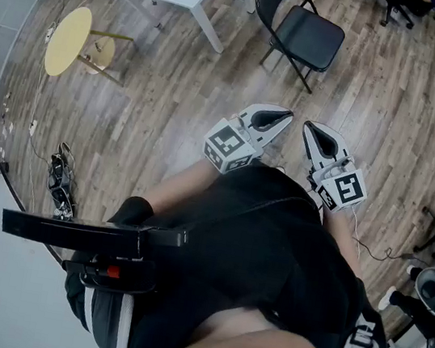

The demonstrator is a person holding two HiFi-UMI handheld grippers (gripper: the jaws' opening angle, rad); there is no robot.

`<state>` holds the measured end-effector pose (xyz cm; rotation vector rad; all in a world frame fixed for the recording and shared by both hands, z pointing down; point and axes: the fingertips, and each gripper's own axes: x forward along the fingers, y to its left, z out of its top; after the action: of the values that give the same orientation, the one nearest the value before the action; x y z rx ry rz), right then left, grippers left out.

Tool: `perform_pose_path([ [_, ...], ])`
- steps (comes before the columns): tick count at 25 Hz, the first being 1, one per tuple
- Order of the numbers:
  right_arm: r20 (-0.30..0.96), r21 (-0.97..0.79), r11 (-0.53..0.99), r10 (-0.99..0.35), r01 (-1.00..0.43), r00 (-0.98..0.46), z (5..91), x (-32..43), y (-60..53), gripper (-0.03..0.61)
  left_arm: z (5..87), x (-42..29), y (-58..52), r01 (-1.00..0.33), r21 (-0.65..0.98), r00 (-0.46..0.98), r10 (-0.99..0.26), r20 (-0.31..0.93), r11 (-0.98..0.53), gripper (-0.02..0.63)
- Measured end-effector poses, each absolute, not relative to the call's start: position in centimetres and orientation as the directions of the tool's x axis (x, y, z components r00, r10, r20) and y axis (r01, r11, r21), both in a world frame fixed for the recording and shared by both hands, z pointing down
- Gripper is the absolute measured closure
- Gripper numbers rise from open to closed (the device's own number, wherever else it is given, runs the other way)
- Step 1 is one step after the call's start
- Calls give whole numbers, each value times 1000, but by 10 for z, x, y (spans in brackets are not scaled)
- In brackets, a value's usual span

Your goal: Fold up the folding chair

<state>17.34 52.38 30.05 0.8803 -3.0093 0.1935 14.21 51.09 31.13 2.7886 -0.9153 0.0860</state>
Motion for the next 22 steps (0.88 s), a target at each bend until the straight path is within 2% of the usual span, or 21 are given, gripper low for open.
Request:
perform_pose_path([
  [16, 14, -145, 829, -544, -540, -839, 296, 171, 519, 568, 312, 139, 513, -594, 191, 804, -578, 136, -781, 605],
  [22, 53, -130, 836, -531, -533, -846, 306, 161, 509, 568, 314, 128, 504, -593, 203, 805, -575, 146, -779, 606],
])
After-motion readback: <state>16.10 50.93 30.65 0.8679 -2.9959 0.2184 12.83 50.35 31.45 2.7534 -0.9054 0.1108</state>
